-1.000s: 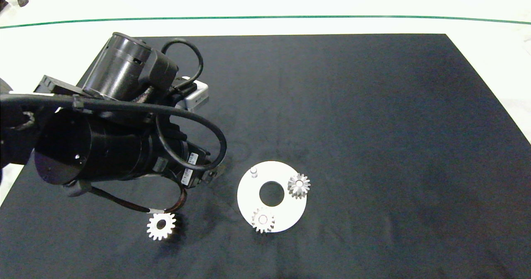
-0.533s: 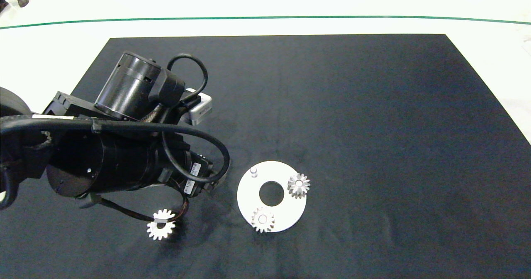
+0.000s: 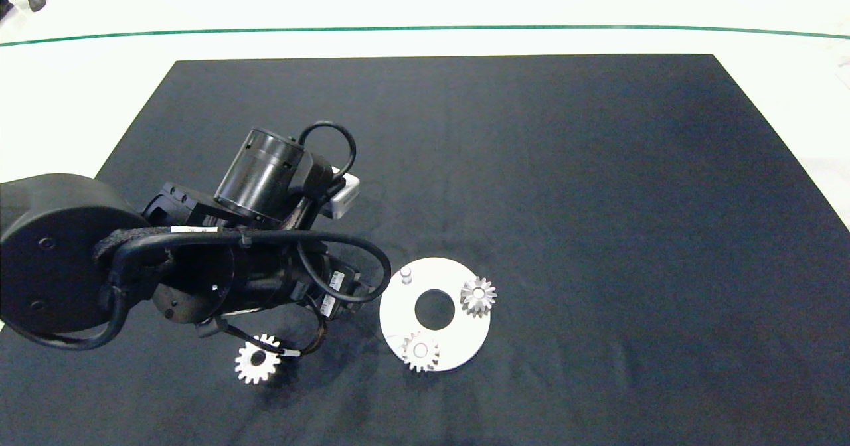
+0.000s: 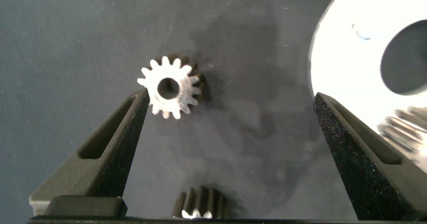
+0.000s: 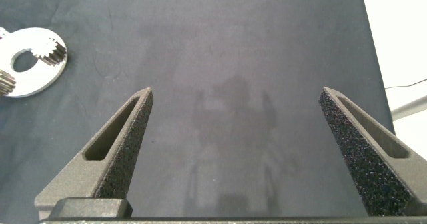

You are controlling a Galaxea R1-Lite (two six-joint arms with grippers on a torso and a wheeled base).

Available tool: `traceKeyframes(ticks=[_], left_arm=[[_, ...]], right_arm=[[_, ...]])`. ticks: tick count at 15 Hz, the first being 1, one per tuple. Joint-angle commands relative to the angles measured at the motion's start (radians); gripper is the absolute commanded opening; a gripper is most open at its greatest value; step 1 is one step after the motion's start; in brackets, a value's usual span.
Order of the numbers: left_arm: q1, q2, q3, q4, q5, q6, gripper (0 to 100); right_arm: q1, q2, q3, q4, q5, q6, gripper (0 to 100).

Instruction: Remove an incorrectly installed larger gear and replace it with the correct smaller gear

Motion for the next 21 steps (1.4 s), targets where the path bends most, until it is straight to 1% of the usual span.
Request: traceKeyframes(ticks=[1, 3, 5, 6, 7, 8, 9, 10, 13, 14, 15, 17, 18, 21], left_arm=[[0.036, 0.018, 0.001, -0.002, 0.004, 0.017, 100], [0.089, 0.016, 0.007, -0.020, 0.004, 0.063, 100], [0.125, 0.016, 0.011, -0.049, 0.001, 0.091, 100], [0.129, 0.018, 0.013, -0.049, -0.001, 0.095, 100], [0.129, 0.019, 0.016, -0.049, -0.002, 0.094, 100], [0.126, 0.021, 0.025, -0.049, -0.010, 0.094, 100], [0.123, 0.021, 0.027, -0.048, -0.030, 0.089, 100], [0.122, 0.022, 0.028, -0.046, -0.038, 0.088, 100], [0.123, 0.032, 0.024, -0.048, -0.044, 0.086, 100], [0.123, 0.033, 0.024, -0.048, -0.055, 0.086, 100], [0.123, 0.035, 0.025, -0.048, -0.058, 0.085, 100], [0.123, 0.052, 0.019, -0.048, -0.062, 0.072, 100], [0.125, 0.056, 0.018, -0.049, -0.064, 0.072, 100], [0.125, 0.067, 0.018, -0.061, -0.067, 0.071, 96]], right_arm=[[0.004, 0.000, 0.000, 0.001, -0.004, 0.040, 100], [0.004, -0.002, 0.002, 0.001, -0.004, 0.042, 100], [0.004, -0.003, 0.002, 0.001, -0.004, 0.042, 100], [0.004, -0.003, 0.002, 0.001, -0.004, 0.040, 100], [0.004, -0.005, 0.002, 0.001, -0.004, 0.040, 100], [0.004, -0.005, 0.002, 0.001, -0.003, 0.040, 100], [0.004, -0.005, 0.002, 0.001, -0.003, 0.040, 100], [0.004, -0.005, 0.005, 0.001, -0.003, 0.040, 100], [0.004, -0.003, 0.012, 0.001, 0.000, 0.042, 100], [0.004, -0.003, 0.015, 0.001, 0.000, 0.042, 100], [0.005, -0.003, 0.020, 0.001, 0.000, 0.042, 100], [0.005, -0.005, 0.023, 0.001, 0.002, 0.042, 100], [0.005, -0.005, 0.023, 0.001, 0.002, 0.043, 100], [0.007, -0.005, 0.025, 0.001, 0.002, 0.043, 100]])
